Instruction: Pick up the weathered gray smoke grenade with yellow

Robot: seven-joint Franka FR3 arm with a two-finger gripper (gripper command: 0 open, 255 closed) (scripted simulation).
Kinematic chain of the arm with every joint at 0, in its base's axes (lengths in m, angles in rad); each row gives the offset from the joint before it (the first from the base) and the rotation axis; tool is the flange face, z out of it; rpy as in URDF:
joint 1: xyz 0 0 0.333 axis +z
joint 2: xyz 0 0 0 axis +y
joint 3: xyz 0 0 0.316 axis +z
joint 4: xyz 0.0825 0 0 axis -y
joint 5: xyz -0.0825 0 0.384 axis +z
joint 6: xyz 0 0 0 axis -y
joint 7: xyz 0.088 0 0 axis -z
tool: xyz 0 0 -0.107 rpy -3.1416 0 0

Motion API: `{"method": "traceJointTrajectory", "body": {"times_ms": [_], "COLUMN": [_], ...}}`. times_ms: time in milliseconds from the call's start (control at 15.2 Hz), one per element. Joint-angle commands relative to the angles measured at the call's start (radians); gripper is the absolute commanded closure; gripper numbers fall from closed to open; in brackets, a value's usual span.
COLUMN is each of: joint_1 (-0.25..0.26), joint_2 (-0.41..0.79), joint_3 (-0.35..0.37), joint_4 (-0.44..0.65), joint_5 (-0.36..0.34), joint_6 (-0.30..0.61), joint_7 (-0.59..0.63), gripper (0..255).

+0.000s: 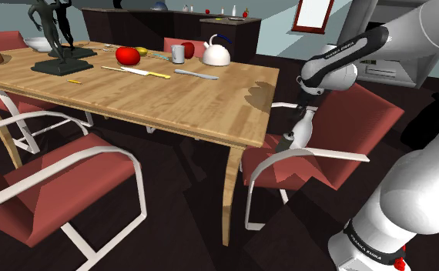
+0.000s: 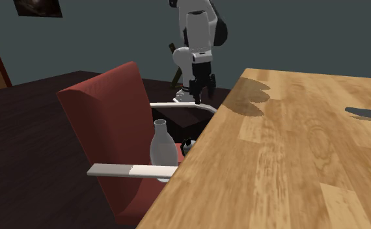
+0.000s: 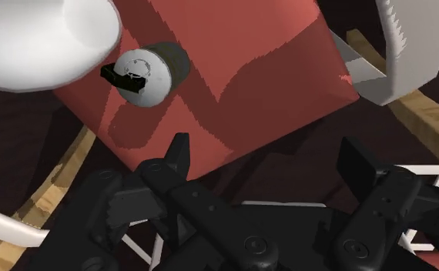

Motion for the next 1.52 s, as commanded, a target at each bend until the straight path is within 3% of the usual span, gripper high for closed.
{"method": "traceJointTrajectory", "body": {"times_ms": [0,264,660,792,1320,1386,1452], "joint_1": [0.02,0.012,-0.122,-0.151,-0.186,-0.186,-0.186], "joint_2": [0.093,0.285,0.557,0.601,0.673,0.674,0.674], "joint_3": [-0.04,-0.072,0.004,0.027,0.074,0.074,0.074], "joint_4": [0.041,0.135,0.324,0.353,0.362,0.364,0.365], "joint_5": [0.086,0.305,0.573,0.608,0.681,0.681,0.681], "joint_6": [0.038,0.075,0.061,0.065,0.115,0.114,0.114], "joint_7": [-0.092,-0.305,-0.556,-0.588,-0.647,-0.647,-0.646], "gripper": [0,0,0,0,0,255,255]}}
